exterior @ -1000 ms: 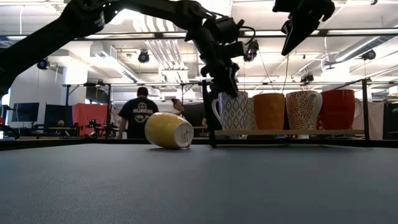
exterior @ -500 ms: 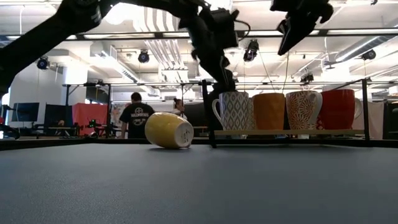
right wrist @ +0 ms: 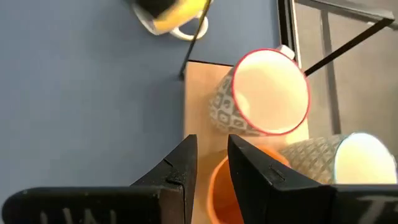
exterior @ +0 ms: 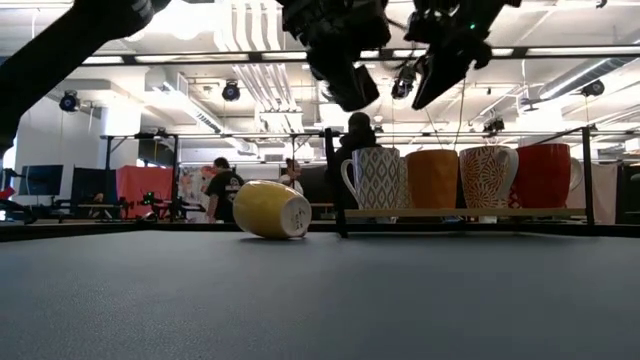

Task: Place coffee mugs
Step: Put the gray patterned mug on the shelf

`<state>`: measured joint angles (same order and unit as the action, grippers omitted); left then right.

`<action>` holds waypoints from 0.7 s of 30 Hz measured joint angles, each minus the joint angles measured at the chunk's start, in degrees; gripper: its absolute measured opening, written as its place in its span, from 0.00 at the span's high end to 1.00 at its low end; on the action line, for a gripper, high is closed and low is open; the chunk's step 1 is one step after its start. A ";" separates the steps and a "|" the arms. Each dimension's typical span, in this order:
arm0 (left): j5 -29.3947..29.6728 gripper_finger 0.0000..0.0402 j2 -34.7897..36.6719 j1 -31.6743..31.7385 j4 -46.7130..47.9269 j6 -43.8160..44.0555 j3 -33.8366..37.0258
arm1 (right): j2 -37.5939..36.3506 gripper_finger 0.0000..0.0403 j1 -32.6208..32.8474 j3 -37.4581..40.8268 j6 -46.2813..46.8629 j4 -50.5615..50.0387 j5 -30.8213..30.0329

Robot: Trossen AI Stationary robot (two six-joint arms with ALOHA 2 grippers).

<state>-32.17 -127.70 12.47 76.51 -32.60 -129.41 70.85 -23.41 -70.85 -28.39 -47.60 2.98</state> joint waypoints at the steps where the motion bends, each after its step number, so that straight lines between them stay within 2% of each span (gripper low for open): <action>1: 0.01 0.82 0.20 -0.74 -0.10 0.61 1.37 | 0.72 0.80 -0.47 0.00 -1.05 0.69 0.02; 6: 0.17 0.82 2.72 -3.71 -5.18 5.53 10.19 | 4.70 0.80 -2.19 0.02 -4.14 1.68 0.05; 9: 2.84 0.82 5.37 -5.32 -10.93 9.27 17.18 | 7.07 0.80 -2.68 0.02 -5.15 2.72 -0.20; 11: 5.24 0.82 8.01 -6.31 -14.94 11.71 22.27 | 8.07 0.80 -2.87 0.02 -5.98 3.81 -0.03; 16: 6.37 0.82 17.08 -7.97 -29.49 19.45 36.99 | 10.00 0.80 -2.90 0.02 -8.13 6.78 -0.18; 21: 14.25 0.82 26.22 -9.99 -40.76 27.21 49.78 | 11.77 0.80 -2.87 0.00 -11.04 7.80 -3.14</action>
<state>-17.92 -101.48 2.48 35.75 -5.39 -79.64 82.63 -26.28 -70.85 -39.43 -39.79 -0.16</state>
